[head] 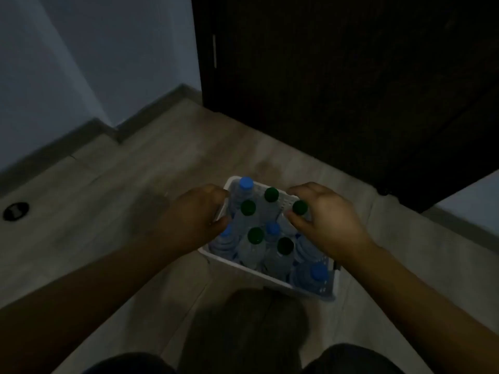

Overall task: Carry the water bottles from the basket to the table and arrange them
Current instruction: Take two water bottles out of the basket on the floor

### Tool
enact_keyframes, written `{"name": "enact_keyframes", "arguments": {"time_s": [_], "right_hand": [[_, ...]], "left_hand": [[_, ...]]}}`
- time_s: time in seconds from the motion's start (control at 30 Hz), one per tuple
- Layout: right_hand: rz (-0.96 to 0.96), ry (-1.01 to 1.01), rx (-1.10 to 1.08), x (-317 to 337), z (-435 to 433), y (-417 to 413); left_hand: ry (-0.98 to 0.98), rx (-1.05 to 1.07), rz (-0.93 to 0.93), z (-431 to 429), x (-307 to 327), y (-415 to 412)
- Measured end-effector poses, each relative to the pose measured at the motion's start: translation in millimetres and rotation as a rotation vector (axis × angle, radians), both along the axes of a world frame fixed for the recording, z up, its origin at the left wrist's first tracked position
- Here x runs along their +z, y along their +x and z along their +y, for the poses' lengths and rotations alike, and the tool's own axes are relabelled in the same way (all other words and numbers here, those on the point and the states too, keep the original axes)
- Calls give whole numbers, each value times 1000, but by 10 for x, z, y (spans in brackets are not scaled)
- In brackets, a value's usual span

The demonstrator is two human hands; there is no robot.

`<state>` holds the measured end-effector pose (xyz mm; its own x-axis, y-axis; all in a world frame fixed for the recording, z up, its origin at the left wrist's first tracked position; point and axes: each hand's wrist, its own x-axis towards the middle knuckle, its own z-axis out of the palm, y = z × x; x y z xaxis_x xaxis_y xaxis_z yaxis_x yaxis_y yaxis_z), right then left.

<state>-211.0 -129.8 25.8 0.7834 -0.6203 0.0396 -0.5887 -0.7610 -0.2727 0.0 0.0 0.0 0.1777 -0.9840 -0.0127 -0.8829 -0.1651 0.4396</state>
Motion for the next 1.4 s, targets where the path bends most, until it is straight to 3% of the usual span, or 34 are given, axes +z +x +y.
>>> {"name": "enact_keyframes", "arguments": {"time_s": [0.43,0.8,1.17,1.4], "right_hand": [[38,22,25,-578,355,-195],[86,7,-17,-1013,346,-141],[-99,189,-122,-1062,316,-126],[-297,191,-165,-876,368,-160]], "left_hand": [[-209,-50,-74,282,-587,-130],[-264,67,51,124,-972,-111],[-321,78,92,91,-1084,-132],[-399,104,74,134,-867,-165]]}}
